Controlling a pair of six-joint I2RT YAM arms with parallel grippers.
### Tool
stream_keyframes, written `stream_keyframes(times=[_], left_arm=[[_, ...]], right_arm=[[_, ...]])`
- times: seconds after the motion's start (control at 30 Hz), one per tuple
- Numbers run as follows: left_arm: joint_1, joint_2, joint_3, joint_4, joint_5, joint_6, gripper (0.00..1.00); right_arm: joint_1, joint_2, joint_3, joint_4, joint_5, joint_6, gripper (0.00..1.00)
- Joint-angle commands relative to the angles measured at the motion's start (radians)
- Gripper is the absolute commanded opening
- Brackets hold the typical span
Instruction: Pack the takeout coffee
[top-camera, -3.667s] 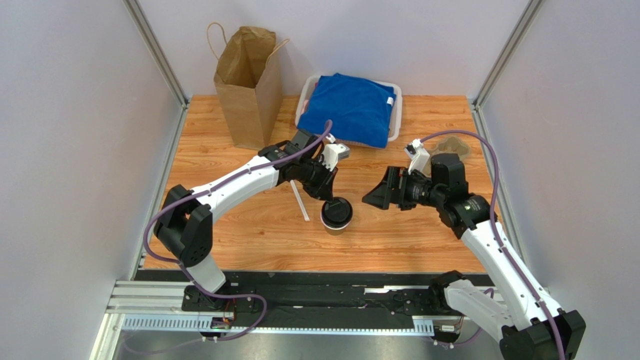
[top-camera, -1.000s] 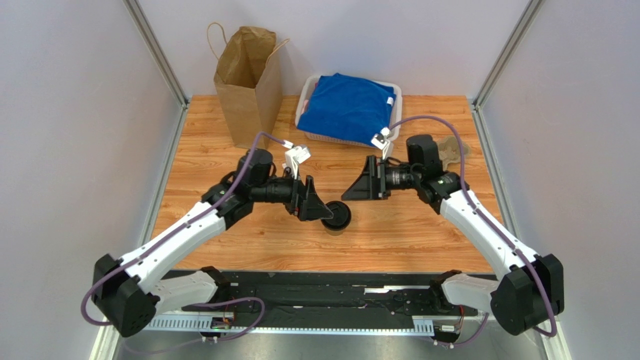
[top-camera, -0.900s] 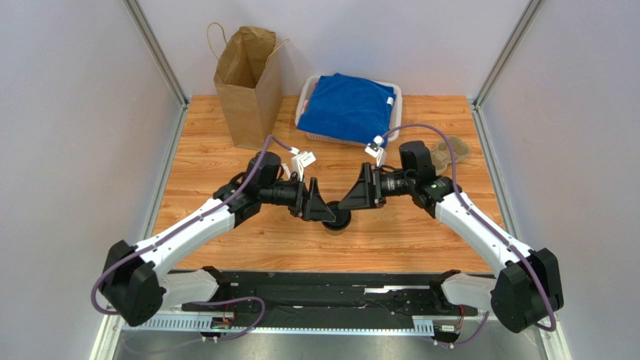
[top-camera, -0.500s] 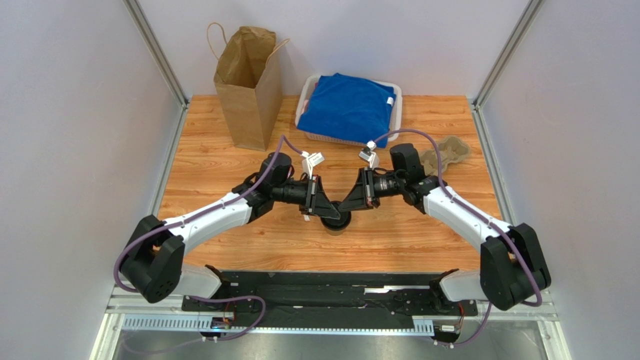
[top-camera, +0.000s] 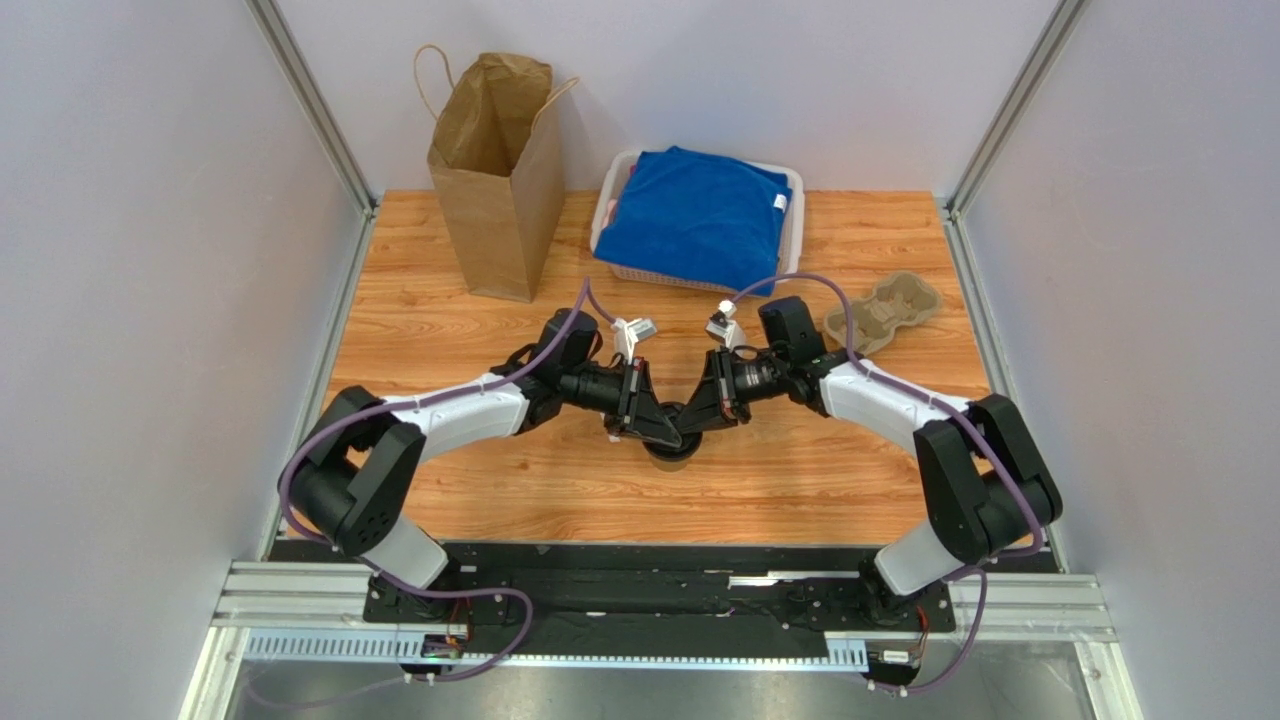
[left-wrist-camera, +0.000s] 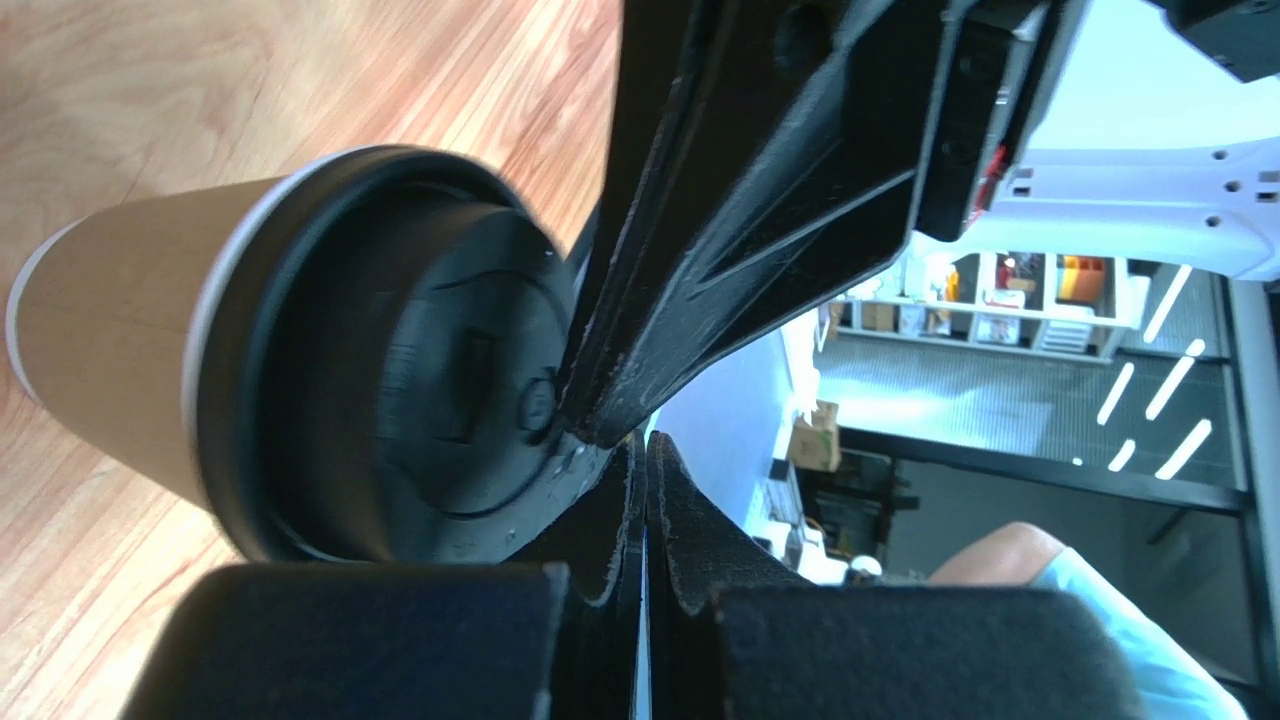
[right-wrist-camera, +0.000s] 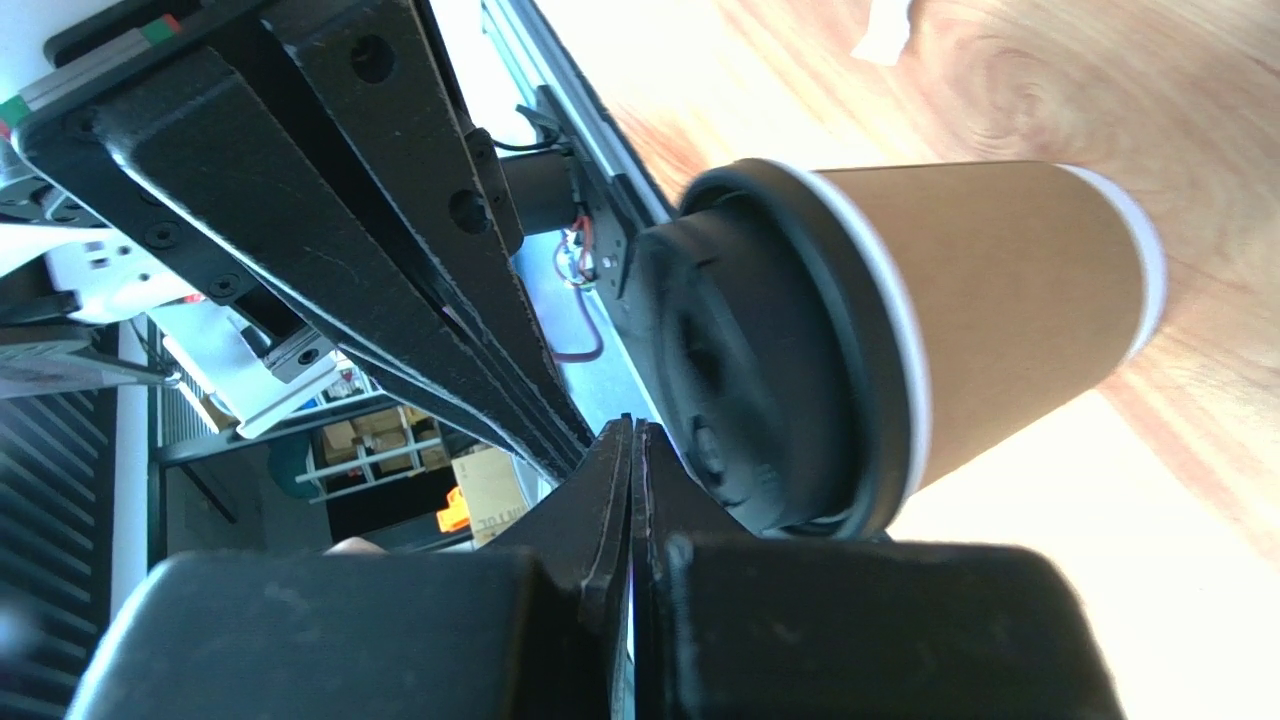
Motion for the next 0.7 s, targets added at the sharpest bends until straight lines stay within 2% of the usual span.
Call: stream_keyframes(times=[0.0,0.17,0.67], left_arm=[[0.029,0.057,-0.019,0.023,-0.009,0.035,0.00],[0.050,0.120,-0.013,-0.020,-0.003,0.085,0.00],[0.099,0.254,-0.030,-0.072,-0.018,0.115,0.00]], right_arm=[[0.008,0.027,0.010,0.040,-0.063,-0.039,0.00],[0.003,0.080,0.005,0.053,-0.062,-0.063,0.00],[-0.032,0.229,-0.024,0.095,-0.059,-0.071,0.00]])
